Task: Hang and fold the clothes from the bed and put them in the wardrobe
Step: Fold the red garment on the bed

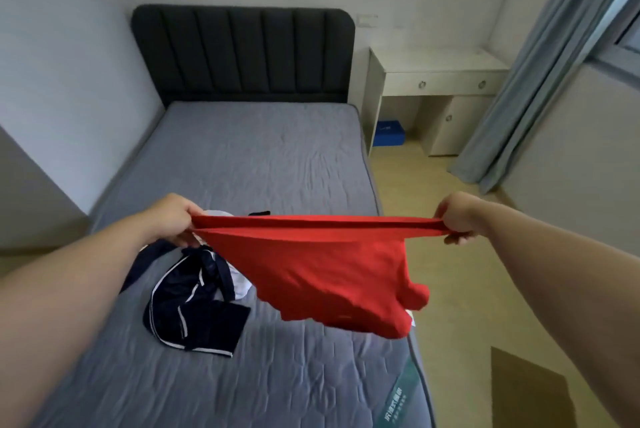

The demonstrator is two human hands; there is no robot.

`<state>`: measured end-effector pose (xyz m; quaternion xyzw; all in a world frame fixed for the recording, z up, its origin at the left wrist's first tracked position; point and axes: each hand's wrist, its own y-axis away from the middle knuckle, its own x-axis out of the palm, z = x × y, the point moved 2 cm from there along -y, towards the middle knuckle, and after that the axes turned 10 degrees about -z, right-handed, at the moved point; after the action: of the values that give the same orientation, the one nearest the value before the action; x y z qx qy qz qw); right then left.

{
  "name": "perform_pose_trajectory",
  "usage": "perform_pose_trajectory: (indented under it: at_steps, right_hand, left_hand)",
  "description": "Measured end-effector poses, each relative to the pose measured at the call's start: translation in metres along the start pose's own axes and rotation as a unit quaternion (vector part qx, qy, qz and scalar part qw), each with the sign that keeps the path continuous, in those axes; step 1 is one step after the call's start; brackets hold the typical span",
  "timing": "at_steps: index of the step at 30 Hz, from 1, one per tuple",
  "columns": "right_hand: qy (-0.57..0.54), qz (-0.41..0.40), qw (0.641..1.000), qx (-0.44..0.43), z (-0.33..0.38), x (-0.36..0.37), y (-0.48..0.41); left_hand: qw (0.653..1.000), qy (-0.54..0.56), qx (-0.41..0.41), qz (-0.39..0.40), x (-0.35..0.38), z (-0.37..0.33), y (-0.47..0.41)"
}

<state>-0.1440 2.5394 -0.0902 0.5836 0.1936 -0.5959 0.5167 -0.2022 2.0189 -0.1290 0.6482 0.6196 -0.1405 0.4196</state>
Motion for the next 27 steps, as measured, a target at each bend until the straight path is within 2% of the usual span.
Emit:
perform_pose_trajectory:
  at_steps: [3,6,10,12,18,22,24,27]
  right_hand:
    - [-0.011,0.113,0.993,0.026,-0.01,0.002,0.01]
    - [-0.074,0.132,0.987,0.06,-0.018,0.001,0.014]
    - [-0.146,0.177,0.967,0.111,-0.023,-0.004,0.013]
    - [-0.159,0.209,0.957,0.125,-0.021,-0.009,0.013]
    - [-0.176,0.29,0.928,0.151,-0.006,-0.015,0.004]
    - [-0.182,0.383,0.896,0.127,-0.006,-0.008,-0.016]
    - [-0.134,0.373,0.914,0.092,-0.006,0.002,-0.034]
    - [-0.107,0.245,0.962,0.047,-0.005,0.015,-0.074]
  left_hand:
    - [0.995,-0.02,-0.012,0.1,0.012,0.004,0.006]
    - [0.983,0.037,-0.049,0.175,0.021,0.013,0.003]
    - [0.954,0.183,-0.11,0.211,0.019,0.018,-0.011]
    - [0.942,0.215,-0.117,0.23,0.015,0.019,-0.017]
    - [0.943,0.159,-0.133,0.261,0.008,0.024,-0.037]
    - [0.933,0.079,-0.072,0.344,0.014,0.019,-0.046]
    - [0.952,0.022,-0.046,0.301,0.027,0.014,-0.052]
    - [0.987,-0.067,0.026,0.146,0.052,-0.006,-0.069]
